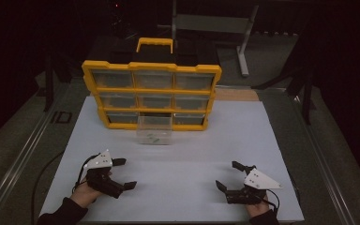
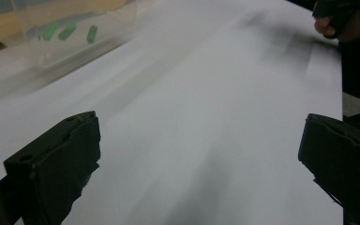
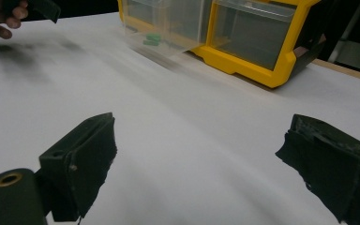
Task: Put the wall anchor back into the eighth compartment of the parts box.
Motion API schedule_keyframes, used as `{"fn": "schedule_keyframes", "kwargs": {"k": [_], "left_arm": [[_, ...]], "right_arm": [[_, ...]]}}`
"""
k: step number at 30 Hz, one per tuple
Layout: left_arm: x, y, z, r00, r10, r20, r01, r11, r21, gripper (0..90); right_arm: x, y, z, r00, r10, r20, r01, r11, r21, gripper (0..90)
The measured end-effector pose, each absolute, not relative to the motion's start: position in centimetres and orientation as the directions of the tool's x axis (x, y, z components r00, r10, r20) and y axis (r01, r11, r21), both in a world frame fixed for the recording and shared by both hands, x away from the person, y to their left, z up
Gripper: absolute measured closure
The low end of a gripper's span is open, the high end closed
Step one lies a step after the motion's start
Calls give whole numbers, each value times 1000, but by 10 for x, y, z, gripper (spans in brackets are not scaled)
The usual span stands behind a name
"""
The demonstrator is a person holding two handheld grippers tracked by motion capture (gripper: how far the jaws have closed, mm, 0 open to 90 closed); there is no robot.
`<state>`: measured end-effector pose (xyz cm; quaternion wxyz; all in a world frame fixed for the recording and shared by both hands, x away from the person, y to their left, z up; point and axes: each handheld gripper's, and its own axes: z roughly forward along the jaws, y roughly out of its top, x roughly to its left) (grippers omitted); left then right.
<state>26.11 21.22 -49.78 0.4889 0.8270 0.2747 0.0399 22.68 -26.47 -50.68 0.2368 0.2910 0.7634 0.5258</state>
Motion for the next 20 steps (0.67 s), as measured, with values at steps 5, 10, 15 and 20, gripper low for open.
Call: {"fn": "schedule_keyframes", "kwargs": {"k": [5, 10, 15, 20], "left_arm": [[253, 216, -502, 836, 522, -167, 395, -361, 845, 0], [253, 221, -506, 821, 539, -187, 413, -335, 847, 0], [255, 221, -507, 818, 539, -200, 418, -320, 850, 0], [257, 220, -510, 813, 543, -208, 431, -324, 842, 0]], "right_arm": [[227, -265, -507, -719, 693, -59, 194, 281, 940, 90], [227, -264, -507, -718, 693, -57, 197, 281, 939, 90], [228, -264, -508, -722, 689, -55, 199, 283, 938, 90], [227, -264, -508, -722, 690, -57, 198, 284, 938, 90]]}}
